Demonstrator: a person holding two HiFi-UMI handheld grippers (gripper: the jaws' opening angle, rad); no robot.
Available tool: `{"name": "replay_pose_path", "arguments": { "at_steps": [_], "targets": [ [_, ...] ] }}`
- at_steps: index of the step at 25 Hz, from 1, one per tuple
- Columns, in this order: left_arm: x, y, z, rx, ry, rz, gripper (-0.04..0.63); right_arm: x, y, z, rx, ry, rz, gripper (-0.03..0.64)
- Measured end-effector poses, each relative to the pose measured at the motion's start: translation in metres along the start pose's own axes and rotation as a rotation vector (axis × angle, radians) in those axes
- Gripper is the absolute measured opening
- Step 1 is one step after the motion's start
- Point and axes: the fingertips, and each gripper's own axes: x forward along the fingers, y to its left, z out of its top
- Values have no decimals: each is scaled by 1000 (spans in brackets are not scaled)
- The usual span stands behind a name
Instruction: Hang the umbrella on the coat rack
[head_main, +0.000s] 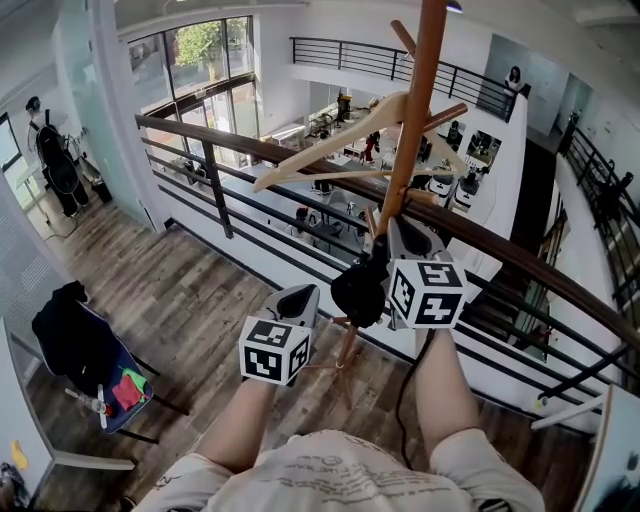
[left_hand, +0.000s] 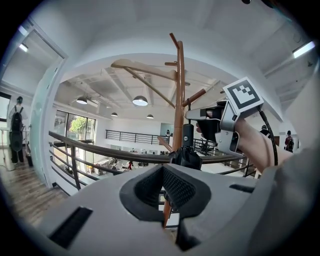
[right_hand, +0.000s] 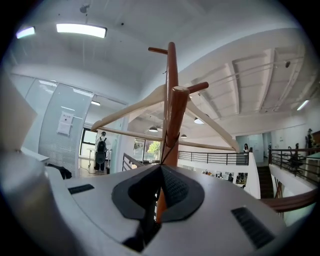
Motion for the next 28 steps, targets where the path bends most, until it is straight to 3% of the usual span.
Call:
{"name": "replay_pose_path", "arguments": {
  "at_steps": [7,11,14,16,20,28],
  "targets": [
    [3,0,-2,-2,4,-16,5,-3,0,2,-14,-52,-22,5],
    [4,-3,0,-7,-9,-19,5,-10,0,8,-27,-109,-15,78],
    [4,-6,4,-14,-23,-20,5,-22,-3,16,-16,-151,-26,81],
    [3,-7,6,-14,-30,-22,5,-32,-5,20,-4,-173,-40,76],
    [4,-12,8,-3,-47,-31,5,-50,-8,15,9,-182,-57,3],
    [4,-22,16,6,-103,-23,5,-74,-14,-17,56,-147,-51,2]
  ]
}}
